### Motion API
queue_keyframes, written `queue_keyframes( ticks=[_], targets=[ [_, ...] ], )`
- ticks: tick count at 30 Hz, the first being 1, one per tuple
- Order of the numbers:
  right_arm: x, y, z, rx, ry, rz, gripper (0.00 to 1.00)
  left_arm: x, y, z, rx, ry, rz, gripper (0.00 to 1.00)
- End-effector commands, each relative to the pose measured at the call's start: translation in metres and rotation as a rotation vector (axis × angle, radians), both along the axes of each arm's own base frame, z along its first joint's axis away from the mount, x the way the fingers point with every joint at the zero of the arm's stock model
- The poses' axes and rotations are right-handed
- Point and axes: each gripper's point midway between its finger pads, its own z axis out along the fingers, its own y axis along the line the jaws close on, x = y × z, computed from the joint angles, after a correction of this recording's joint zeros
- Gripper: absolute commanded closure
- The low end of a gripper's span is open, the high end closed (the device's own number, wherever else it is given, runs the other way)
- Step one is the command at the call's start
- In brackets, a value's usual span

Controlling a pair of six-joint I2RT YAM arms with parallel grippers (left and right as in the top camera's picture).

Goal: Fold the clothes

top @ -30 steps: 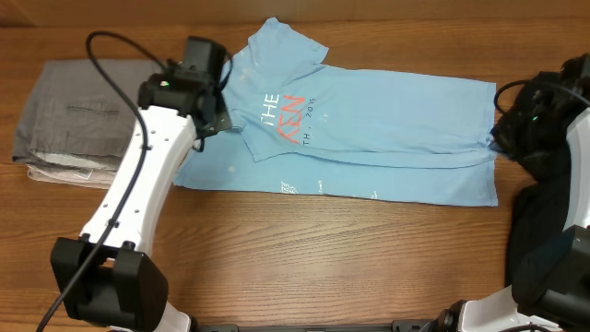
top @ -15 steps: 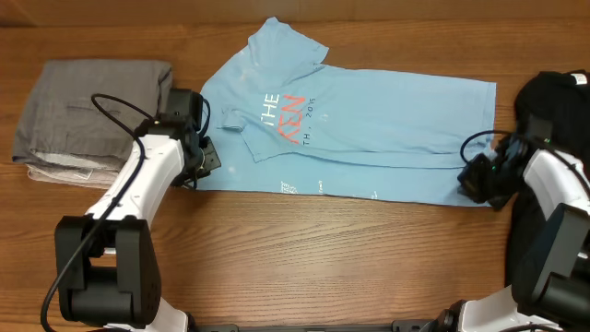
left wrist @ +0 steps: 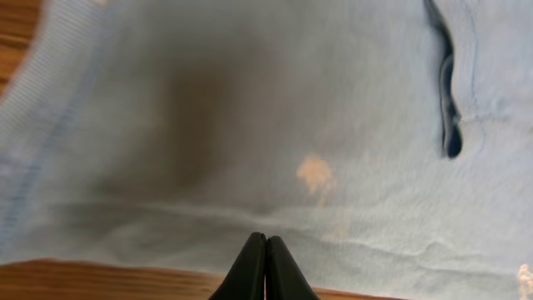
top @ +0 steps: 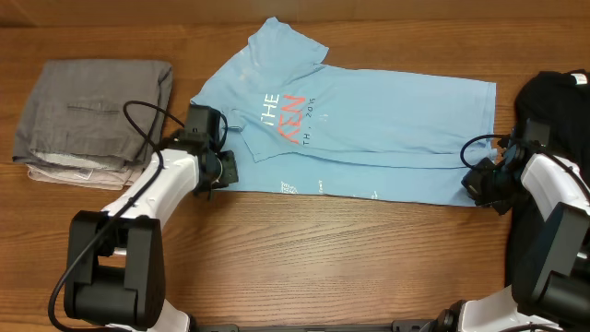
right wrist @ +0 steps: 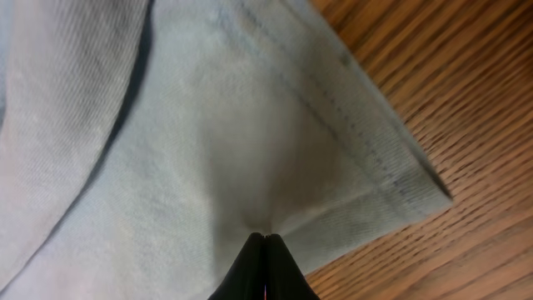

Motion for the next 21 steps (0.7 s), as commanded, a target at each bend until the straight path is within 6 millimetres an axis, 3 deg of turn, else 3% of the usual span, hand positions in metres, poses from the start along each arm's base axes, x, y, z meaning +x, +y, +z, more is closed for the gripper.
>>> queue_keyframes(
  ticks=[1,10,17,21],
  targets=[
    [-0.002,-0.007,-0.001,-0.048,0.007,-0.03,0.96,-0.011,-0.003,-0.014,0.002,0.015,-0.051,0.96],
    [-0.015,-0.003,-0.023,-0.055,0.01,-0.035,0.96,-0.025,0.012,-0.029,0.074,0.036,-0.03,0.94],
    [-0.062,-0.014,-0.029,-0.147,0.196,-0.186,0.96,-0.054,0.017,-0.034,0.079,0.152,0.055,0.96],
    [-0.074,-0.014,-0.028,-0.144,0.244,-0.195,0.96,-0.074,0.021,-0.035,0.094,0.236,0.054,0.96]
  ],
)
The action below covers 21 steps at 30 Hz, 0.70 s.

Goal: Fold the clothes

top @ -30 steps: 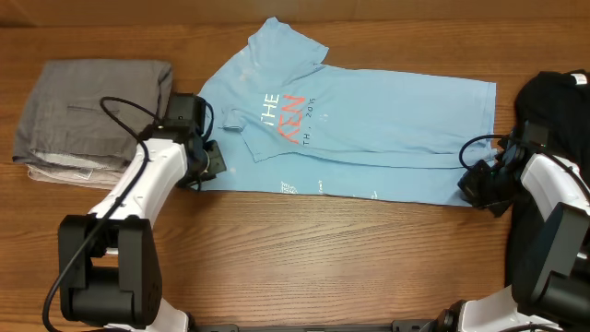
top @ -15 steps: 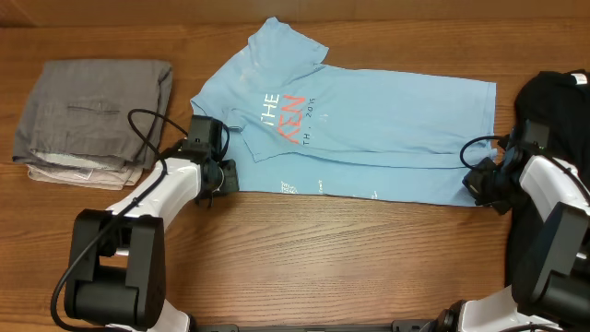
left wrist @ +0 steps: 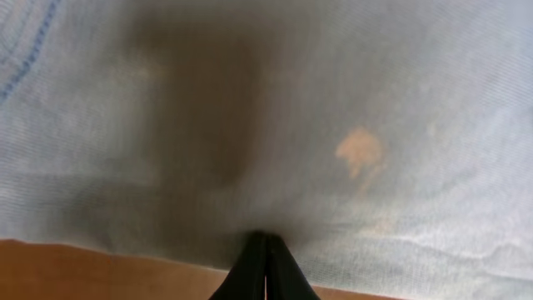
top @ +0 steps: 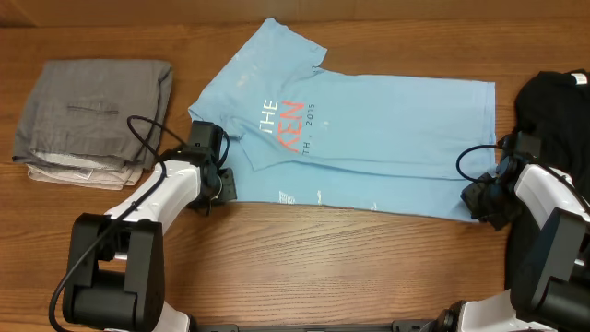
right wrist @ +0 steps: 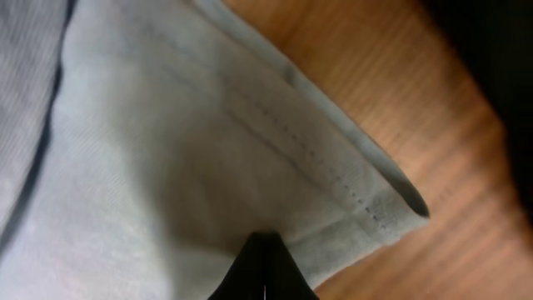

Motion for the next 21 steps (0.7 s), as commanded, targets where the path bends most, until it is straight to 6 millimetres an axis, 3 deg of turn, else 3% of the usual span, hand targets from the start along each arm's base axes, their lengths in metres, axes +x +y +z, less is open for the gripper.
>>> queue_keyframes(
  ticks=[1,7,13,17,21],
  targets=[
    [-0.037,-0.006,-0.012,-0.048,0.135,-0.073,0.96,-0.04,0.011,-0.015,0.048,0.151,0.029,0.96],
    [-0.04,-0.006,-0.008,-0.035,0.151,-0.097,0.96,-0.06,0.023,-0.013,0.115,0.228,0.046,0.96],
    [-0.025,-0.013,0.014,-0.039,0.14,-0.097,0.96,-0.049,0.025,-0.004,0.135,0.201,0.049,0.96],
    [0.002,-0.021,0.047,-0.052,0.089,-0.094,0.96,-0.019,0.021,0.028,0.125,0.147,0.051,0.96],
    [0.025,-0.022,0.086,-0.047,0.039,-0.058,0.96,0.01,0.016,0.077,0.11,0.083,0.054,0.96]
  ],
)
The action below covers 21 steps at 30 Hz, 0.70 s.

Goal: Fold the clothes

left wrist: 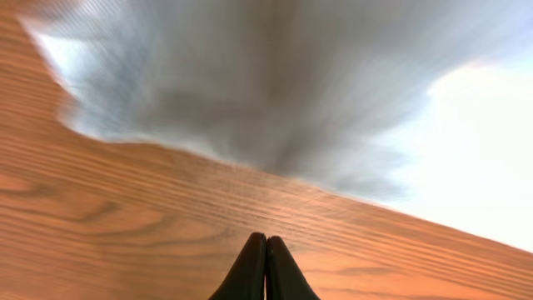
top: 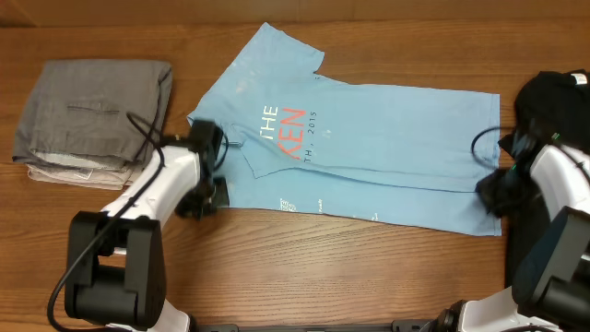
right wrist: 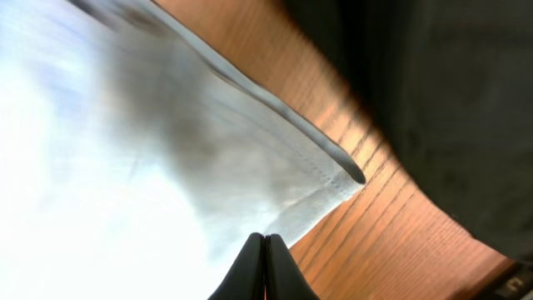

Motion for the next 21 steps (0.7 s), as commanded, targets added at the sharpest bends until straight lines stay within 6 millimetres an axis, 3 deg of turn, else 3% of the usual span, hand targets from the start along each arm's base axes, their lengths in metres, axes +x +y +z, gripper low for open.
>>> queue_keyframes(
  ticks=[1,3,6,11,13,14,17,19,21],
  targets=[
    [0.038,0.0,0.043,0.01,-0.115,0.086,0.96,0.047,-0.005,0.059,-0.008,-0.147,0.014,0.96],
    [0.058,0.023,0.059,0.12,-0.198,0.239,0.96,0.057,-0.008,0.086,-0.022,-0.195,0.014,0.96],
    [0.08,0.074,0.082,0.297,-0.326,0.527,0.96,0.071,-0.012,0.123,-0.051,-0.289,0.015,0.96],
    [0.084,0.154,0.09,0.42,-0.368,0.858,0.96,0.091,-0.022,0.174,-0.144,-0.468,0.015,0.96],
    [0.085,0.189,0.09,0.427,-0.377,1.0,0.96,0.1,-0.023,0.189,-0.156,-0.541,0.013,0.91],
    [0.085,0.204,0.09,0.43,-0.383,1.06,0.96,0.104,-0.024,0.194,-0.16,-0.567,0.012,0.83],
    [0.083,0.25,0.088,0.408,-0.398,1.224,0.96,0.111,-0.023,0.2,-0.157,-0.607,0.013,0.32],
    [0.079,0.28,0.084,0.374,-0.408,1.334,0.96,0.112,-0.023,0.2,-0.153,-0.609,0.014,0.04],
    [0.074,0.308,0.08,0.338,-0.419,1.435,0.96,0.112,-0.023,0.199,-0.154,-0.606,0.014,0.0]
  ],
)
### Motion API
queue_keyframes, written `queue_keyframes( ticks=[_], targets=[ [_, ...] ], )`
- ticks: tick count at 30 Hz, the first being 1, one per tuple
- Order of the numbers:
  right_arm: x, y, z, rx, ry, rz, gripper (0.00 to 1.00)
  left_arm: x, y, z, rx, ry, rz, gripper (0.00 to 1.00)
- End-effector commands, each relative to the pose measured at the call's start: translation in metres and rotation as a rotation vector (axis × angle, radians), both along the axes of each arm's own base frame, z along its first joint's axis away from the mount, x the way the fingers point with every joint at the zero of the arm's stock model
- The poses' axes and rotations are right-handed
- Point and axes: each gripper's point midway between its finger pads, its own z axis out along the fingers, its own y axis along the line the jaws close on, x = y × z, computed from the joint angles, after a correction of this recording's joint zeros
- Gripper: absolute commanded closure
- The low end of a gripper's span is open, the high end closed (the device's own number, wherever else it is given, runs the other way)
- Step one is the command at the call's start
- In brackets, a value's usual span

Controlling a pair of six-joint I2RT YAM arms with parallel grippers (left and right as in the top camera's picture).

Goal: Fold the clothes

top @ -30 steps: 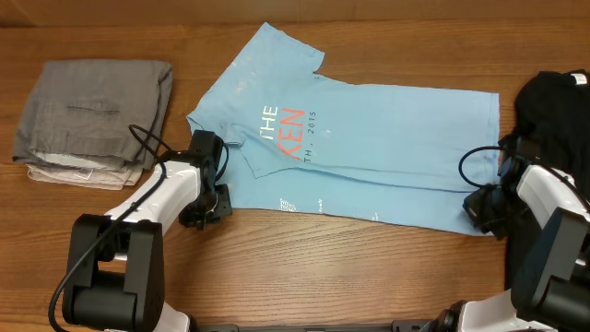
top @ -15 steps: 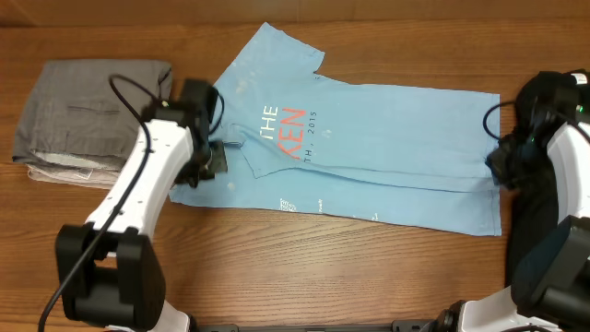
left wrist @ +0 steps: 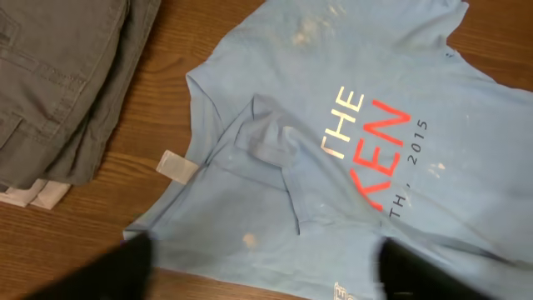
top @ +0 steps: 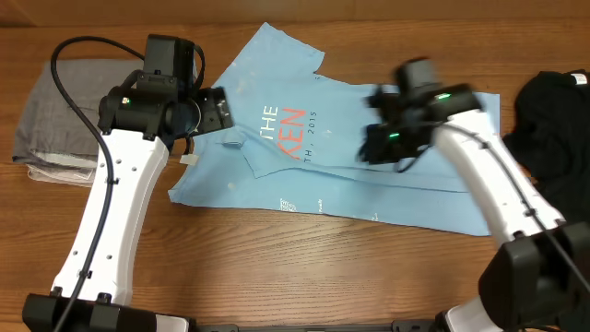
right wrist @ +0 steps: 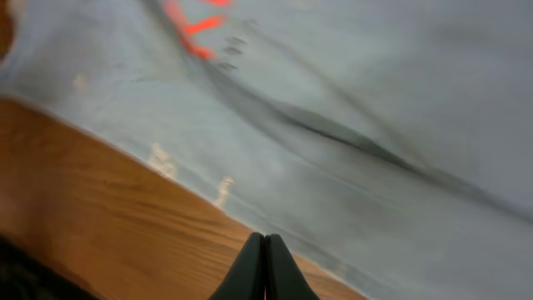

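Observation:
A light blue T-shirt (top: 369, 157) with white and red lettering lies spread on the table, its near long side folded over. My left gripper (top: 219, 109) is raised above the shirt's collar end. In the left wrist view the left gripper (left wrist: 266, 273) is open, its dark blurred fingers (left wrist: 125, 267) far apart, with the T-shirt (left wrist: 350, 167) below. My right gripper (top: 376, 146) hangs over the shirt's middle. In the right wrist view the right gripper (right wrist: 265, 254) is shut with nothing in it, above the T-shirt's near edge (right wrist: 375, 125).
Folded grey trousers (top: 74, 101) lie on another folded garment at the far left, also in the left wrist view as grey trousers (left wrist: 50, 83). A black garment (top: 553, 101) lies at the right edge. A white tag (top: 188, 158) sticks out by the collar. Bare wooden table (top: 277, 267) lies in front.
My left gripper was shut low at the shirt's near left corner; it is now raised over the collar end and open. My right gripper has moved from the right hem corner to over the shirt's middle, still shut.
Both grippers were shut on the shirt's near edge, left at the collar end and right at the hem corner. They still pinched it there a moment later. Then they were shut at those ends with the shirt stretched flatter. Now both are off the cloth and the shirt lies flat.

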Motion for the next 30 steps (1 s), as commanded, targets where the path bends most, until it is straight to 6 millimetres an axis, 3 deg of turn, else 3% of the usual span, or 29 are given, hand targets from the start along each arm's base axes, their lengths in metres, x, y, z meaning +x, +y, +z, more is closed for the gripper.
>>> queue_keyframes(
  ticks=[1,2,4,8,10,13,22,30],
  targets=[
    [-0.015,0.045,-0.005,-0.05,-0.082,0.179,0.79,0.002,0.002,0.006,-0.013,-0.016,0.013,0.0],
    [-0.021,0.056,-0.005,-0.046,-0.085,0.212,0.61,0.002,0.002,0.006,-0.014,-0.014,0.013,0.0],
    [-0.032,0.08,-0.003,-0.035,-0.107,0.279,0.62,0.002,0.002,0.005,-0.013,-0.014,0.013,0.0],
    [-0.046,0.108,-0.001,-0.019,-0.145,0.376,0.72,0.002,0.002,0.006,-0.013,-0.015,0.013,0.0],
    [-0.056,0.117,-0.005,-0.024,-0.156,0.439,0.83,0.002,0.002,0.005,-0.013,-0.014,0.013,0.0],
    [-0.056,0.123,-0.014,-0.05,-0.178,0.458,0.96,0.002,0.002,0.006,-0.014,-0.014,0.013,0.0],
    [-0.034,0.139,-0.07,-0.07,-0.189,0.455,0.96,0.002,0.002,0.005,-0.013,-0.014,0.013,0.0],
    [-0.027,0.13,-0.133,-0.172,-0.115,0.438,0.96,0.002,0.002,0.005,-0.013,-0.014,0.013,0.0]
  ],
)
